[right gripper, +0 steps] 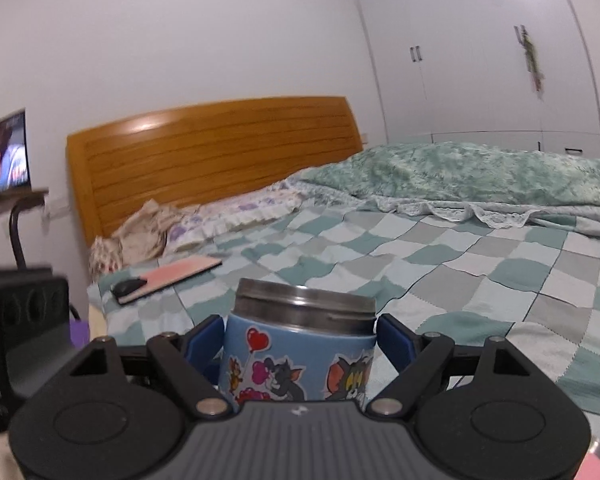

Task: Flip cup upright
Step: 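Lift and rotate the blue cup with the right gripper, rim upward, then lower the blue cup onto the bed and open the right gripper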

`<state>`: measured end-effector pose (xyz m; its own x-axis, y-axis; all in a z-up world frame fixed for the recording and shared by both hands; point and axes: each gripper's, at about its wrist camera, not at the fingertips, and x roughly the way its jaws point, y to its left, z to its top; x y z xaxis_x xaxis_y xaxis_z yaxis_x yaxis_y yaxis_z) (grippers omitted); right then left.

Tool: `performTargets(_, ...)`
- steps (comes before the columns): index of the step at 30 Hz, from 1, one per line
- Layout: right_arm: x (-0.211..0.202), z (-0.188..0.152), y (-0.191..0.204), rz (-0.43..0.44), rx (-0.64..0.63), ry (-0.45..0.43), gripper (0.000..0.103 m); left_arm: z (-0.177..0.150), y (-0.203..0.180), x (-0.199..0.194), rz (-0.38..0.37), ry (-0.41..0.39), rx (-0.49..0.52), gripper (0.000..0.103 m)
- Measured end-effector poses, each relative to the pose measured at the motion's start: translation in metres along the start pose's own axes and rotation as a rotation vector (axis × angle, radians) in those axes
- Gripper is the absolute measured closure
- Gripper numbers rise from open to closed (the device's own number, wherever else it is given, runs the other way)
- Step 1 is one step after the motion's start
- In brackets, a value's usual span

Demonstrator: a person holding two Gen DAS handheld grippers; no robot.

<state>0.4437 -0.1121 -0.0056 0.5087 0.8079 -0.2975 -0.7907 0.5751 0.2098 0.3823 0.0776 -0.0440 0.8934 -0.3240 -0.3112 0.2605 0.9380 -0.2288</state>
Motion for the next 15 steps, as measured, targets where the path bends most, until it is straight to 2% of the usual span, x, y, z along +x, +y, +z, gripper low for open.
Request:
performTargets(2,-0.004,-0.004,0.002,-0.004,-0.001,-0.017,0.02,-0.004,-0.004,-0.004,0.0,-0.013,0.029,0.017)
performTargets(6,-0.011,-0.023,0.019,-0.032,-0.068,-0.032,0.02,-0.013,-0.009,-0.01,-0.011,0.026,0.041,0.016)
performTargets(9,-0.016,-0.036,0.03,-0.071,-0.09,-0.041,0.021,-0.025,-0.008,-0.023,-0.023,0.042,0.03,0.006)
performTargets(12,-0.028,-0.047,0.041,-0.105,-0.108,-0.067,0.021,-0.037,-0.01,-0.035,0.014,0.092,0.055,0.004)
performTargets(15,-0.035,-0.06,0.063,-0.191,-0.208,-0.084,0.021,-0.05,-0.012,-0.049,0.08,0.131,0.097,0.003)
